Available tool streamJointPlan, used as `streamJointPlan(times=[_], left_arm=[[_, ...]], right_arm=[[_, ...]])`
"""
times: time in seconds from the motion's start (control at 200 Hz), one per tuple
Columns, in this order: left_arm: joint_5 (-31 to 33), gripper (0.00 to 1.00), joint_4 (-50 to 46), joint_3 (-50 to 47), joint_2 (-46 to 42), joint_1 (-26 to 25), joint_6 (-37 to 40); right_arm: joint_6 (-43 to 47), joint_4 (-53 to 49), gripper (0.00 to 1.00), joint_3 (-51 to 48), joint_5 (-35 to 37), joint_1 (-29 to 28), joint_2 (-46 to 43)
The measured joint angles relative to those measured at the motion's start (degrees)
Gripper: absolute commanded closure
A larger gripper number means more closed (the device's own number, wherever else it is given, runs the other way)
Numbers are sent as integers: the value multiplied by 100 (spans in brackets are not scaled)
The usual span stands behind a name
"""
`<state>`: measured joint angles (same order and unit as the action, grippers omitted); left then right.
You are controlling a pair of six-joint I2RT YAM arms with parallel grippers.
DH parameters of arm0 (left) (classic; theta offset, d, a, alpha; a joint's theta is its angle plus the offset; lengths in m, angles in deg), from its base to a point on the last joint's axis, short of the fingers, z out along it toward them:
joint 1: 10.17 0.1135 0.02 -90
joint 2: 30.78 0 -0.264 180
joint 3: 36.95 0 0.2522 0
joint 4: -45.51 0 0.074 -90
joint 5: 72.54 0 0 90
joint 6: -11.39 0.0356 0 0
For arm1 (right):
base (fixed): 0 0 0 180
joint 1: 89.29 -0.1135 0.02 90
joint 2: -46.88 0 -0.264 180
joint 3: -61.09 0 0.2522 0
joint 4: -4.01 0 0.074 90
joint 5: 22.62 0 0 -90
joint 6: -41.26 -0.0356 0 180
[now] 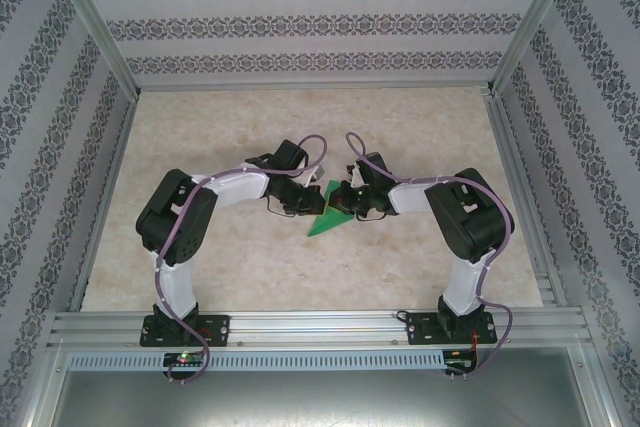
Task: Fold a paper plane with a square sheet of paper (pick it up from the middle)
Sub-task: Fourth fold the wing at the center of the table.
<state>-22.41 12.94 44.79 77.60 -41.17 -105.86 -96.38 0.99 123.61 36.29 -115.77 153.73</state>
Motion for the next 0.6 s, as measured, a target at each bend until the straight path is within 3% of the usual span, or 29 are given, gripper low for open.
streamJointPlan(times=[0.599], left_arm=[[-103, 87, 144, -566, -9, -92, -629]], right_arm=[[2, -190, 100, 122, -50, 11, 57]])
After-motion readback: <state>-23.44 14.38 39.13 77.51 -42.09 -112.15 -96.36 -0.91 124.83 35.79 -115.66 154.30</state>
